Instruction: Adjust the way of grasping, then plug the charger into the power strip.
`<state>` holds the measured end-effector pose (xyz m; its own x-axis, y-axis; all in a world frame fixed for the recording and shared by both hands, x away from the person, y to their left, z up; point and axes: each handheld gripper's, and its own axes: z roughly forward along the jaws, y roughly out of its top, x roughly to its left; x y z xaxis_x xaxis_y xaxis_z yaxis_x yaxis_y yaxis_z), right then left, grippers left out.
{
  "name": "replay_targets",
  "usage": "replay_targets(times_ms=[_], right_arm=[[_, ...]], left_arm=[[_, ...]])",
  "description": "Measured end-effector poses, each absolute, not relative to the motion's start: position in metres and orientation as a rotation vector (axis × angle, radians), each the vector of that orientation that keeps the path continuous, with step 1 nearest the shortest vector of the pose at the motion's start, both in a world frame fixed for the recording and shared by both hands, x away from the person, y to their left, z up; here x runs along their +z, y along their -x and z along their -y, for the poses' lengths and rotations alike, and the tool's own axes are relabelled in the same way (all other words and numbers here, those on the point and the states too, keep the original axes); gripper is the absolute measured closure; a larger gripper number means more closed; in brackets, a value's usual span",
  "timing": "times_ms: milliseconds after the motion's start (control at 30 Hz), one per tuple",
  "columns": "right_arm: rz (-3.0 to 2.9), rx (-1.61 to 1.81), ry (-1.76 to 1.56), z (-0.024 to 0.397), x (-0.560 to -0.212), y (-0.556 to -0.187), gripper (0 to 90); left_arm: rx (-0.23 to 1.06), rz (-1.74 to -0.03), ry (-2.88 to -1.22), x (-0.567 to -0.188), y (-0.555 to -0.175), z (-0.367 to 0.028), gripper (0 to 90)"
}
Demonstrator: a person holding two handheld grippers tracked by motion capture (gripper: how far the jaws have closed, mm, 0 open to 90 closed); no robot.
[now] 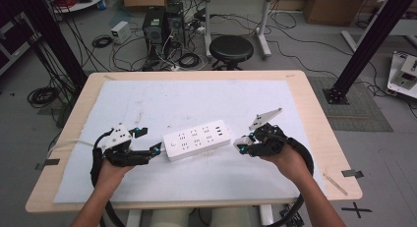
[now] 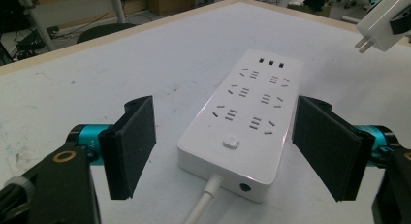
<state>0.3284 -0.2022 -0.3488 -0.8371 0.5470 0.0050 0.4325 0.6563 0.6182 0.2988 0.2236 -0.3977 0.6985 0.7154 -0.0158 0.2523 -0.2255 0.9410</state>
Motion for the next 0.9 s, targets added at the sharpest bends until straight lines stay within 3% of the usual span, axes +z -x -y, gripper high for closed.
replay_targets(times_ms=[500, 900], right_arm=[[-2.686, 0.903, -0.822, 0.22, -0.339, -0.337, 63.2], [-2.718, 0.827, -0.623, 0.199, -0.313, -0.362, 63.2]], left_arm=[[0.532, -0.784, -1.774, -0.396, -0.298, -0.231, 23.9], [0.541, -0.801, -1.754, -0.399, -0.295, -0.242, 23.9]])
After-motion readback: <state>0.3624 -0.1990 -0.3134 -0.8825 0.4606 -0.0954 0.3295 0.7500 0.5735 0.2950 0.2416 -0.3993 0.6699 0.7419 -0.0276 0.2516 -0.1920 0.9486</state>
